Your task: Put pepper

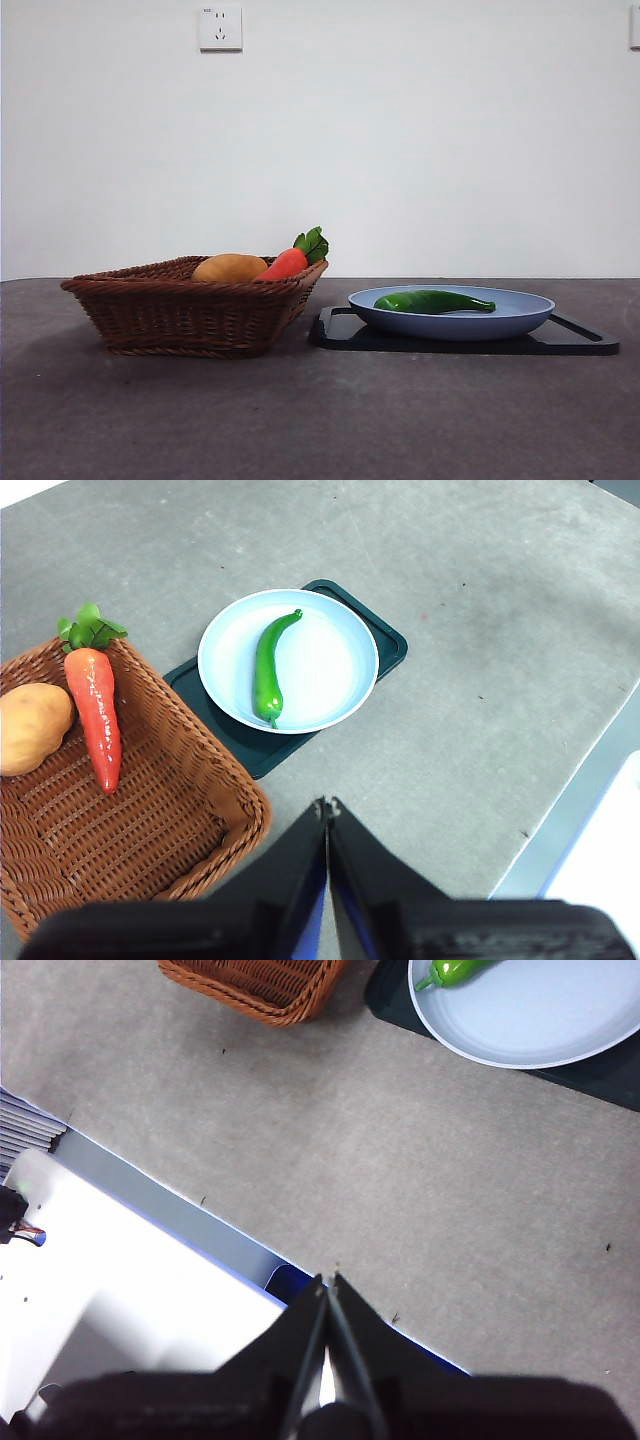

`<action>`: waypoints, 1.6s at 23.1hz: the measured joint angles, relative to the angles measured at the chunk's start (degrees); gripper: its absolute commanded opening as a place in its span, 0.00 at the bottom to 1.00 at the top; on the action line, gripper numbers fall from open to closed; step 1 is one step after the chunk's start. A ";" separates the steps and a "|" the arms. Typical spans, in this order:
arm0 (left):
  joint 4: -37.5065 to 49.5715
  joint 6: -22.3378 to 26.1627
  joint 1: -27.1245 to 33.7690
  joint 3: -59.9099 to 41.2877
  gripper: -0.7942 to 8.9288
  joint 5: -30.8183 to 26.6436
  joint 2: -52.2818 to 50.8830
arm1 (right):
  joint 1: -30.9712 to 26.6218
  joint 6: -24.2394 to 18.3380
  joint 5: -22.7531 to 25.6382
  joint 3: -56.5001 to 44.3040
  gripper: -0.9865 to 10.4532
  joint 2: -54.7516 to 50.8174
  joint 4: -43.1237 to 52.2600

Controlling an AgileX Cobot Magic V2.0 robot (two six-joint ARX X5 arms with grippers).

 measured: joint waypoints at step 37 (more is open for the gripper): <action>27.78 13.44 26.99 0.00 0.09 -5.44 -9.68 | 0.00 0.00 0.00 0.00 0.10 0.02 0.00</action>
